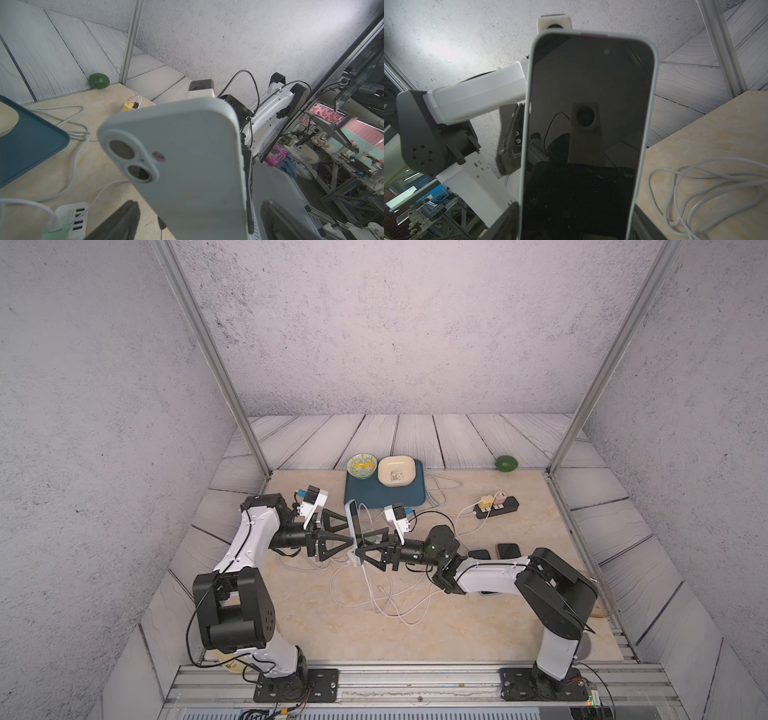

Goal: Unplug the charging cable from the phone
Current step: Pick up the phone at the center of the board.

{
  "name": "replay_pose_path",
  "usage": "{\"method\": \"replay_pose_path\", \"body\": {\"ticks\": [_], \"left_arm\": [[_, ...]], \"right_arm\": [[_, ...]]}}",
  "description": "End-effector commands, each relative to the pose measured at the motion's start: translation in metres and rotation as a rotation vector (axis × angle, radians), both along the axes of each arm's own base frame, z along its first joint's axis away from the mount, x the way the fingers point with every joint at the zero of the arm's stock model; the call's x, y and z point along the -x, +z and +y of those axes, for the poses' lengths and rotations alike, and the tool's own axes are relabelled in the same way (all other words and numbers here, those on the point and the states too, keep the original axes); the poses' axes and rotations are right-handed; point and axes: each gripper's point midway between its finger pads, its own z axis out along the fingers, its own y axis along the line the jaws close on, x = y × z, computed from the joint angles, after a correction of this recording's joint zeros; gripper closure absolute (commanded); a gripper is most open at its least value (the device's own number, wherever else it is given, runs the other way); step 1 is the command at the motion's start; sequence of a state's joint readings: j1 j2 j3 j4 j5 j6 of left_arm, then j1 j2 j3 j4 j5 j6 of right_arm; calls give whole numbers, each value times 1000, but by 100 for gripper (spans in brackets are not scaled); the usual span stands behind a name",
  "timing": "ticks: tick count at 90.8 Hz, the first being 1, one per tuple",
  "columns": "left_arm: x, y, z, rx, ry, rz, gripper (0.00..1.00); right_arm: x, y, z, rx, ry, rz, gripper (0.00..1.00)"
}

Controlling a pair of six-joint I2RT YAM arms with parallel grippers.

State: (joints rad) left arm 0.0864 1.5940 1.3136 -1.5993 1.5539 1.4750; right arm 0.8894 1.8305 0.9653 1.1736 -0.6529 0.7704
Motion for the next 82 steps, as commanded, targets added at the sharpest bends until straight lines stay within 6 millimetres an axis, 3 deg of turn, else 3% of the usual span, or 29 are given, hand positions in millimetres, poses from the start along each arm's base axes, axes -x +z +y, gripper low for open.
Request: {"method": "replay_pose_path", "body": {"ticks": [1, 52, 76, 82], "left_arm": [[4, 30, -3, 150, 60, 137, 2], [2, 26, -6, 145, 45, 154, 2], [0, 25, -7, 146, 45, 164, 0], [0, 25, -6, 146, 45, 165, 9]], "right_arm": [[9, 35, 1, -101, 33, -76, 49], [25, 34, 10, -98, 102, -110, 49], [24, 30, 10, -93, 99, -106, 49], [24, 30, 11, -93, 100, -105, 49]]}}
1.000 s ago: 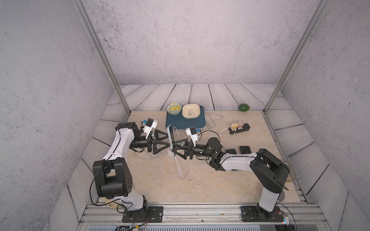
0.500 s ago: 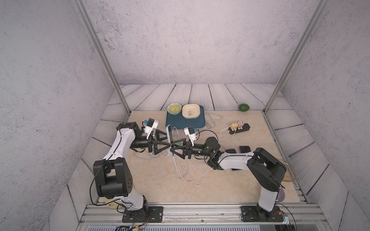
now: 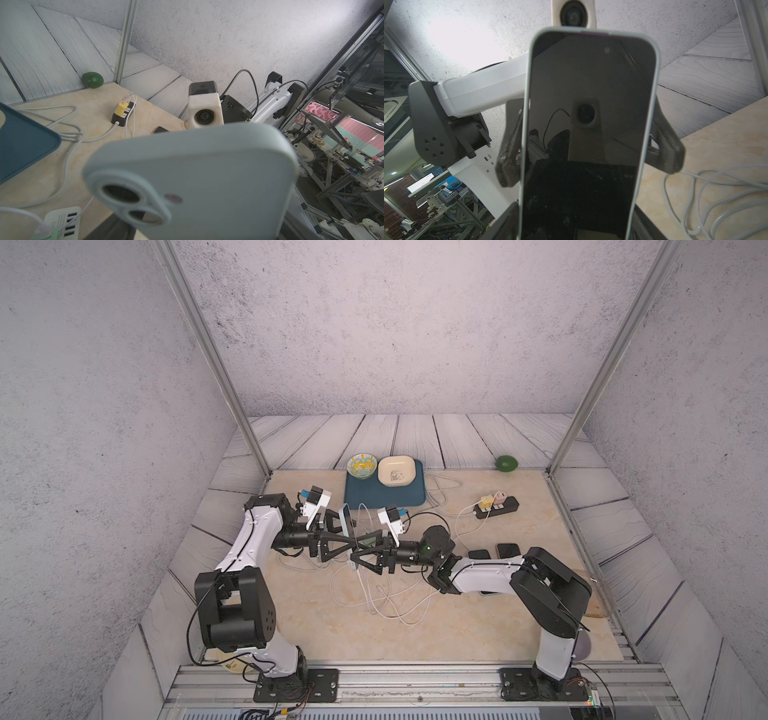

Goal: Unplug the charging cable from the phone
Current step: Pick up the phone at the center of the board.

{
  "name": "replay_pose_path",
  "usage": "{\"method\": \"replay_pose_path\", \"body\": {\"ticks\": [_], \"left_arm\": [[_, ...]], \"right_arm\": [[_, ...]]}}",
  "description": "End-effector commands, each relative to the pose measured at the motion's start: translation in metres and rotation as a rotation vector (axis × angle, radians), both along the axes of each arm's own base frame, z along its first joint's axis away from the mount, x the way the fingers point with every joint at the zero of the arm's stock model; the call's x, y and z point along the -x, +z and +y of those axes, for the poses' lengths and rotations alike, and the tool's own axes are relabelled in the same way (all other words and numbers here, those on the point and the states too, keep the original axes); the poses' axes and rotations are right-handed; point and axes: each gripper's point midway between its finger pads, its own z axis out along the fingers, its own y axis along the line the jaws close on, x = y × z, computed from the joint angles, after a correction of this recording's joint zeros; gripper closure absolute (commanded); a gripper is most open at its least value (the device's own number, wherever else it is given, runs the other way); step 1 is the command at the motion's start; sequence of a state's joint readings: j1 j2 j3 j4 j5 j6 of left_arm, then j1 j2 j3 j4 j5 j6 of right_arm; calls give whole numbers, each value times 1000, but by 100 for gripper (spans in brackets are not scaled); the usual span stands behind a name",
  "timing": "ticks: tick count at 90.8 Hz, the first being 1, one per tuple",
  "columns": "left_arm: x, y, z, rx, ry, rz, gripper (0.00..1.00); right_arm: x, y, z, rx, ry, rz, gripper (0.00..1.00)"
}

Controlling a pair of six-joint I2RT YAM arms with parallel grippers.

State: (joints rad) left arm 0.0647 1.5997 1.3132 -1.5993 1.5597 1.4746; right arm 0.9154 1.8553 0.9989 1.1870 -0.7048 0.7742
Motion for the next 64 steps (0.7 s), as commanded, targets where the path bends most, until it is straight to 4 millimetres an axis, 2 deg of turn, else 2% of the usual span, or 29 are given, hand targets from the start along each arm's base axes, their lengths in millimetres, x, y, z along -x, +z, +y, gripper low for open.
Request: {"method": "replay_pose_path", "body": {"ticks": [1, 26, 47, 64], "left_arm": [[-2, 26, -1, 138, 64, 160, 12], [1, 27, -1, 132, 61, 141, 44], [1, 29, -1, 131, 61, 129, 72], [3, 31, -1, 124, 59, 109, 89]], "right_arm": [[7, 26, 0, -85, 24, -80, 49], [7, 20, 0, -68, 31, -66, 45], [2, 5, -10, -21, 26, -46, 28], [5, -15, -17, 53, 44, -40, 14]]}}
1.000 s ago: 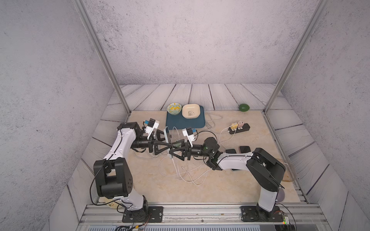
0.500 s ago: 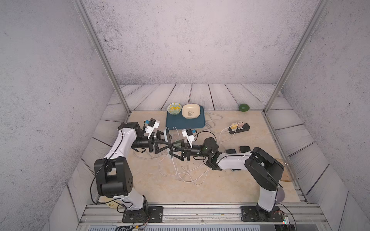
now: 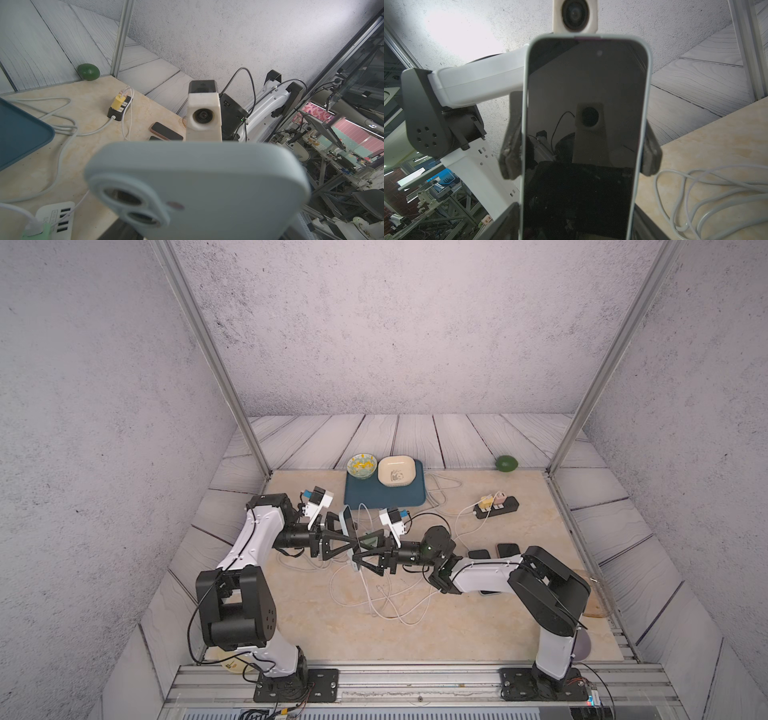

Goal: Unplug the charging cable from the phone
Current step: Pick up the phone at the center of the board, then remove the charging cable from the phone.

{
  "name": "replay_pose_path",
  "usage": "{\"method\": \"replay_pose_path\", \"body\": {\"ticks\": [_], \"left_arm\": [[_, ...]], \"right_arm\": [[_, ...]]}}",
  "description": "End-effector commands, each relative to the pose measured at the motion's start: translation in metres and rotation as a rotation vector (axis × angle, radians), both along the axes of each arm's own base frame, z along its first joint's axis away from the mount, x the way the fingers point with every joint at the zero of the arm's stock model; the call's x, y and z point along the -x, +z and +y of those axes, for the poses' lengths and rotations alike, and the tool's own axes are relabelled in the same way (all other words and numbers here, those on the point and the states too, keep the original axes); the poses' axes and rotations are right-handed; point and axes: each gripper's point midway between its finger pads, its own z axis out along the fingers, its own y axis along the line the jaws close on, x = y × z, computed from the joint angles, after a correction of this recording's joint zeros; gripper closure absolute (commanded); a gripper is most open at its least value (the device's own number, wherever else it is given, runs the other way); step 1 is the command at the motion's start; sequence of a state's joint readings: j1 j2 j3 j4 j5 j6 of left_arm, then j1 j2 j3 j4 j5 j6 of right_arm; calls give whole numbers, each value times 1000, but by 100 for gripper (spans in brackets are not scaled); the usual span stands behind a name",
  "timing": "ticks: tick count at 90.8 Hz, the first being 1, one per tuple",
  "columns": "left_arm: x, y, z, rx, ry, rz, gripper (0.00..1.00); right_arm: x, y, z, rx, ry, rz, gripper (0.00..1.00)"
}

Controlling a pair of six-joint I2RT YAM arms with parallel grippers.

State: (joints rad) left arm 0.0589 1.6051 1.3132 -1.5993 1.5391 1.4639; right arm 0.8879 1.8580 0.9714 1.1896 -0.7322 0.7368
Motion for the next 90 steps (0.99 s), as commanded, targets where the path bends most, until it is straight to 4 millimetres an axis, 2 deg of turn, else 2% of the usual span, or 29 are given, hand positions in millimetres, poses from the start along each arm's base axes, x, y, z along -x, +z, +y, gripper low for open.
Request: {"method": "replay_pose_path", "body": {"ticks": [1, 14, 26, 36, 59, 90], "left_arm": [[2, 36, 1, 141, 74, 90, 90], [3, 36, 1, 136, 75, 80, 100], [2, 36, 3, 133, 80, 77, 100], [2, 36, 4, 132, 84, 77, 100], [1, 36, 6, 131, 88, 77, 100], [0, 36, 6, 128, 88, 80, 100]], "right_arm": [[12, -3, -9, 34, 53, -18, 13], [17, -18, -12, 100, 68, -25, 7], [21, -32, -15, 145, 68, -27, 9], [22, -43, -17, 172, 65, -24, 17], [26, -52, -12, 200, 80, -18, 41], [38, -64, -2, 260, 118, -36, 57]]}}
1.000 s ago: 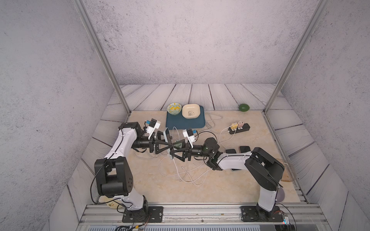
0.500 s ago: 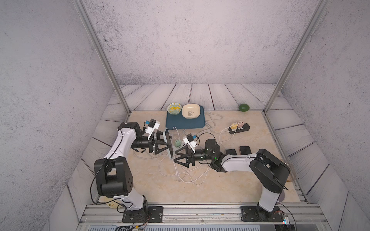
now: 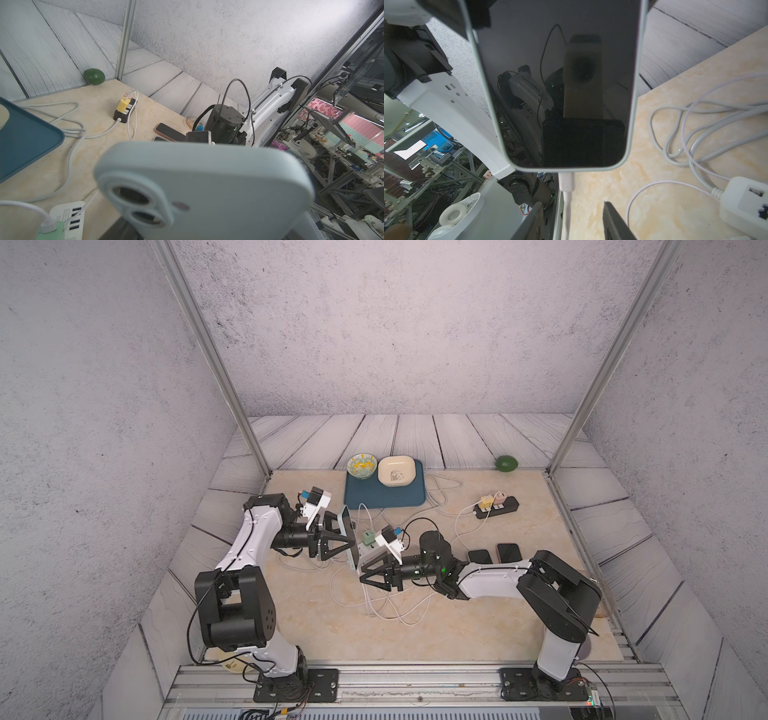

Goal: Unplug the charging cable from the phone
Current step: Remove the charging cable from the phone.

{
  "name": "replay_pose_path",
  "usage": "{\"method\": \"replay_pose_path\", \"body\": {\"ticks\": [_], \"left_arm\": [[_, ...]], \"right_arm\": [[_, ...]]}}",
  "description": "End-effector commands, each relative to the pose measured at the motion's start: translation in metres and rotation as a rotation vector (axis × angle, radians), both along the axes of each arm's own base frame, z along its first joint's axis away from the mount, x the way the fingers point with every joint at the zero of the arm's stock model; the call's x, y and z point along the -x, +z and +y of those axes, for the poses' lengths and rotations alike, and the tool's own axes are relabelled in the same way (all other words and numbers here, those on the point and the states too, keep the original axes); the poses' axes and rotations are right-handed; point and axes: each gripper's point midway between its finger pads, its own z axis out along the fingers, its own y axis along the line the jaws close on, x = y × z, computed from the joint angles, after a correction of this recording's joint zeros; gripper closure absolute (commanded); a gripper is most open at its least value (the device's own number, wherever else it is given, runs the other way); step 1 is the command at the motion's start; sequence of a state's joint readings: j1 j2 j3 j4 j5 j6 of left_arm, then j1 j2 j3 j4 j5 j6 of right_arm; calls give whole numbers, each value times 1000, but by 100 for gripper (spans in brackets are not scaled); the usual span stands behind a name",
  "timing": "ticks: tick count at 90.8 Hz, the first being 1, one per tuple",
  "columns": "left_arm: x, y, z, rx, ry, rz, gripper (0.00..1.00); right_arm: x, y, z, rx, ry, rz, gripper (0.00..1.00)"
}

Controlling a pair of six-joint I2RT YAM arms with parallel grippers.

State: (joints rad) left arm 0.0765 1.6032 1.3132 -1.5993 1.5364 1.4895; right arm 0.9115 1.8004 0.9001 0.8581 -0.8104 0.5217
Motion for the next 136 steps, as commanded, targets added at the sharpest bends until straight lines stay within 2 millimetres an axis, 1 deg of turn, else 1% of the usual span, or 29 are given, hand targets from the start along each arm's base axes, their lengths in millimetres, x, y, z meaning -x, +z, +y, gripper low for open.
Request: {"method": "replay_pose_path", "body": {"ticks": [1, 11, 20, 28, 30, 37, 45, 59, 93, 118, 129, 136], "left_arm": [[3, 35, 2, 132, 71, 107, 100], [3, 35, 2, 133, 72, 107, 100], [2, 35, 2, 132, 71, 109, 100], [2, 35, 2, 131, 72, 108, 100], [2, 35, 2, 131, 72, 108, 100], [2, 35, 2, 131, 74, 107, 100], [2, 36, 2, 131, 73, 108, 100], [2, 36, 3, 130, 76, 105, 100], [0, 39, 6, 130, 85, 108, 100], [0, 42, 7, 129, 90, 99, 100], [0, 41, 8, 127, 91, 100, 100], [1, 41, 8, 125, 89, 100, 100]], "right_arm": [[6, 3, 5, 8, 28, -30, 58], [7, 3, 7, 6, 28, -30, 69], [7, 3, 9, 5, 29, -29, 81], [8, 3, 9, 5, 29, -32, 87], [8, 2, 9, 7, 30, -32, 90], [8, 1, 9, 9, 25, -37, 95], [9, 0, 9, 11, 23, -42, 100], [10, -4, 10, 21, 25, -46, 100], [24, -22, 18, 49, 56, -34, 100], [22, -31, 18, 49, 39, -17, 100], [15, -35, 20, 60, 4, -5, 100], [7, -37, 22, 66, -33, 6, 95]]}}
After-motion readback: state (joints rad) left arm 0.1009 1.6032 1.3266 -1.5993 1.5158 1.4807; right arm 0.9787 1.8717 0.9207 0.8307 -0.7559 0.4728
